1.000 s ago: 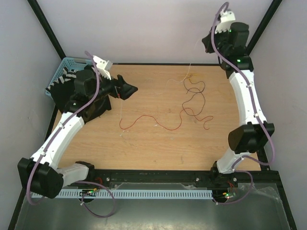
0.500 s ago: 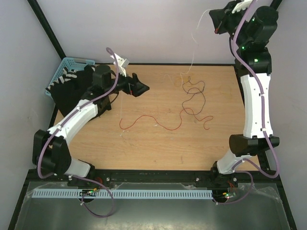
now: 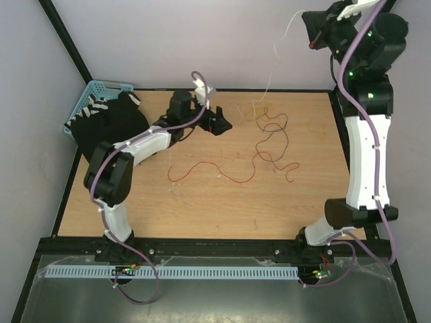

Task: Zip-tie the wires
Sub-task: Straighten the cable at the center of the board.

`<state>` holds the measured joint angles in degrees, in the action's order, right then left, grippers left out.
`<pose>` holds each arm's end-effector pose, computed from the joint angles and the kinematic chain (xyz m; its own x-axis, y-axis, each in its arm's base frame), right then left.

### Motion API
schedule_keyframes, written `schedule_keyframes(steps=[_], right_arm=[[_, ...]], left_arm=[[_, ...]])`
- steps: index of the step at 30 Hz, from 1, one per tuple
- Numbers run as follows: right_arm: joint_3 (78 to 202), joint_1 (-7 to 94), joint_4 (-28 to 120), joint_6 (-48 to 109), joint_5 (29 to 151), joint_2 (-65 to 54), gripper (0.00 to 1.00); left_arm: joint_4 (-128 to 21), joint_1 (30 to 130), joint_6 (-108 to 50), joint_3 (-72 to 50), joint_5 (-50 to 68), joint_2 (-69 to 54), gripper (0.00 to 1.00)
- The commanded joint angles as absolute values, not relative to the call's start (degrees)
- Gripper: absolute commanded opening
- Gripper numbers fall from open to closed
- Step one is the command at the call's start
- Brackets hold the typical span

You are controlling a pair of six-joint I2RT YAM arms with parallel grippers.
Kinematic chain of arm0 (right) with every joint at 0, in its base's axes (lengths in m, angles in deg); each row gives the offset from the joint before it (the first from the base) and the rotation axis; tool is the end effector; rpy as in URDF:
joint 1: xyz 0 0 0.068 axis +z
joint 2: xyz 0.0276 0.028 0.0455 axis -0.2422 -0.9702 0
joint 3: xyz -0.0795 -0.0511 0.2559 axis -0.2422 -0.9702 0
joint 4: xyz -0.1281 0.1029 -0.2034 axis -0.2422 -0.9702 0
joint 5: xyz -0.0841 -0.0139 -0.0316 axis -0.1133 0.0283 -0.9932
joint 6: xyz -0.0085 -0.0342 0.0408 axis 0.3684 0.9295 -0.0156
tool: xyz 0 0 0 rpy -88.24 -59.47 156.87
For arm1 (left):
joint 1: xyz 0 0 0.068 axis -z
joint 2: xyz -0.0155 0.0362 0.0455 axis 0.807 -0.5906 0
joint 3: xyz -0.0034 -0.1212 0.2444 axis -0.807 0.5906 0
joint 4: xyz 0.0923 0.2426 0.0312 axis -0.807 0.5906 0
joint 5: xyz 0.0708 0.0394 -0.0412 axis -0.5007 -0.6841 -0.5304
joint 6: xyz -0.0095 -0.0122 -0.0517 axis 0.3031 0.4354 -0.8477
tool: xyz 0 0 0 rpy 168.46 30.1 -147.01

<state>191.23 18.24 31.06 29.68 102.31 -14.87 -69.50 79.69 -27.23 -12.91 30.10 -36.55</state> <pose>0.2837 0.0331 0.6090 0.2992 0.1449 -0.9431 -0.4303 0.9027 0.0021 0.3791 -0.2034 0.2755 -0.3178 -0.0028 -0.9482 0.7708 0.5816 -0.2600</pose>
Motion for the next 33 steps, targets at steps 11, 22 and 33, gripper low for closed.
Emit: schedule_keyframes(steps=[11, 22, 33], right_arm=[[181.52, 18.43, 35.18, 29.79, 101.12, 0.42, 0.00], [180.13, 18.46, 35.78, 30.14, 101.08, 2.03, 0.00], [177.95, 18.41, 37.21, 28.96, 102.42, 4.67, 0.00]], left_arm=[[-78.21, 85.87, -27.69, -37.79, 26.12, -61.17, 0.94], [-79.65, 89.28, -28.09, -44.20, 28.18, -68.90, 0.94], [-79.94, 90.83, -28.78, -51.92, 26.82, -75.28, 0.93]])
